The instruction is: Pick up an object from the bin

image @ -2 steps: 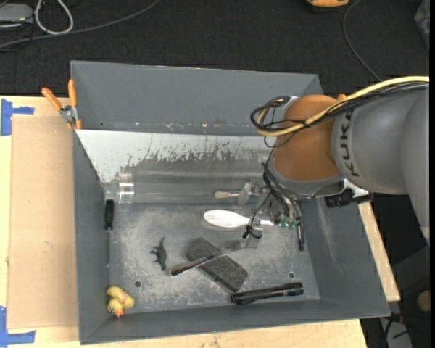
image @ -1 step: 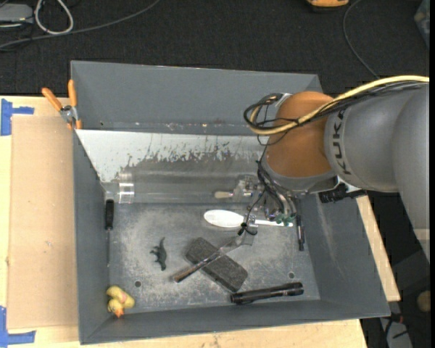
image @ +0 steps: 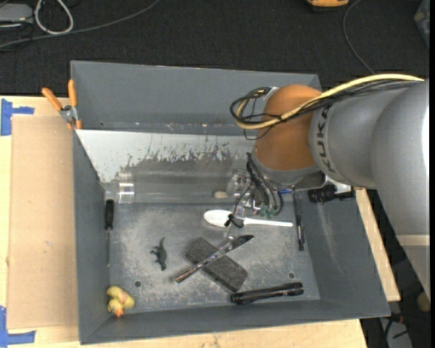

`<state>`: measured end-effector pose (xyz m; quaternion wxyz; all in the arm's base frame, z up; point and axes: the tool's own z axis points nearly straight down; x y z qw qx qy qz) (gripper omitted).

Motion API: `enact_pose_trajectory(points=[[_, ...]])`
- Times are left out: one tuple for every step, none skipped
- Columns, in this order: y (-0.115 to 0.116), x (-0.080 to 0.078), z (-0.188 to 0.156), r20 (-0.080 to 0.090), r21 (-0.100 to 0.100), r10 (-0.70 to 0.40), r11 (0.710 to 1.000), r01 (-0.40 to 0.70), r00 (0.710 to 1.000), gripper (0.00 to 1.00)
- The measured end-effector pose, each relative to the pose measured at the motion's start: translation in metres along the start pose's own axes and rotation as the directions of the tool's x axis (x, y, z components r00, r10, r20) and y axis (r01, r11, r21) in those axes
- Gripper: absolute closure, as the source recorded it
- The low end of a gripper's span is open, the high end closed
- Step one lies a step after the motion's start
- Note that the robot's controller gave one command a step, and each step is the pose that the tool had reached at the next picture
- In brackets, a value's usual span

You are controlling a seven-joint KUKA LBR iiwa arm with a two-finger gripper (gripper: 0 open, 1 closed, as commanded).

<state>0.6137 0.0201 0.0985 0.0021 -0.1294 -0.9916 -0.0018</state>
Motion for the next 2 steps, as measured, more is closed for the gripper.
enact_pose_trajectory(points=[[-0.0131,-0.0113,0.0300,0.004,0.003,-0.061,0.998,0.061,0.998,0.00],[-0.0160,-0.0035,0.0279,0.007,-0.002,0.020,1.000,-0.020,1.000,1.00]])
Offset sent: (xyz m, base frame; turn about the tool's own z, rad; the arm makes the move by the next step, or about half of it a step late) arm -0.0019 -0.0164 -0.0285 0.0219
